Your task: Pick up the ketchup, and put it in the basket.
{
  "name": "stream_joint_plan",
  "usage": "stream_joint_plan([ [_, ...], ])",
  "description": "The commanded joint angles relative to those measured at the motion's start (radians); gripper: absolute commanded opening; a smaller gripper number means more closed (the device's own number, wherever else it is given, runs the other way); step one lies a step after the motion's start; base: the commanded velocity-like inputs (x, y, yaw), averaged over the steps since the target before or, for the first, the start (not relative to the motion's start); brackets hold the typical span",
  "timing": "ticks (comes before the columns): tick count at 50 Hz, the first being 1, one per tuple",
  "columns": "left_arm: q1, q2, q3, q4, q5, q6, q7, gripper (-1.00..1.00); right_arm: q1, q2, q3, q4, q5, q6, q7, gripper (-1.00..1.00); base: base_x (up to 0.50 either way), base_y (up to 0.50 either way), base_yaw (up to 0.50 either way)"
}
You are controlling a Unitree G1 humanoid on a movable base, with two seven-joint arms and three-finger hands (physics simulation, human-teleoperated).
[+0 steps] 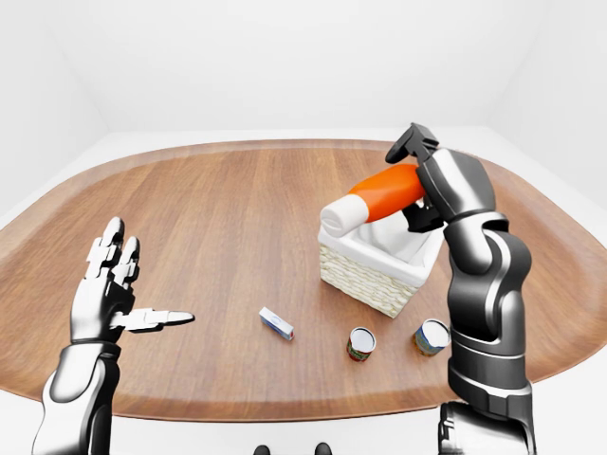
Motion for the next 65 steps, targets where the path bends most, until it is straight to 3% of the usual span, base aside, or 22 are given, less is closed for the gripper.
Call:
stream_joint_plan([
  [1, 0.000, 0.000, 0.003, -0.001, -0.003, 0.000, -0.002, 1.00, -0.058, -0.047, -0.012, 0.086, -0.064, 0.000, 0.035, -1.00, 0.00, 0.00, 0.00],
  [22, -0.008, 0.003, -0.004, 0.016, -0.002, 0.000, 0.002, 1.00, -0.132, -0.130, -0.005, 0.251, -0.209, 0.000, 0.102, -1.00, 0.00, 0.00, 0.00],
  [35, -0.006, 0.003, -0.006, 0.020, -0.002, 0.000, -0.001, 1.00, -0.178, -0.117, 0.023, 0.322, -0.280, 0.000, 0.110, -1.00, 0.00, 0.00, 0.00],
  [45, -0.001, 0.001, -0.005, 0.004, -0.006, 0.000, -0.006, 1.00, -0.215, -0.085, 0.057, 0.401, -0.325, 0.000, 0.076, -1.00, 0.00, 0.00, 0.00],
  [65, 0.003, -0.002, -0.003, -0.011, -0.009, 0.000, -0.012, 1.00, -0.241, -0.031, 0.111, 0.646, -0.302, 0.000, -0.098, -1.00, 0.00, 0.00, 0.00],
])
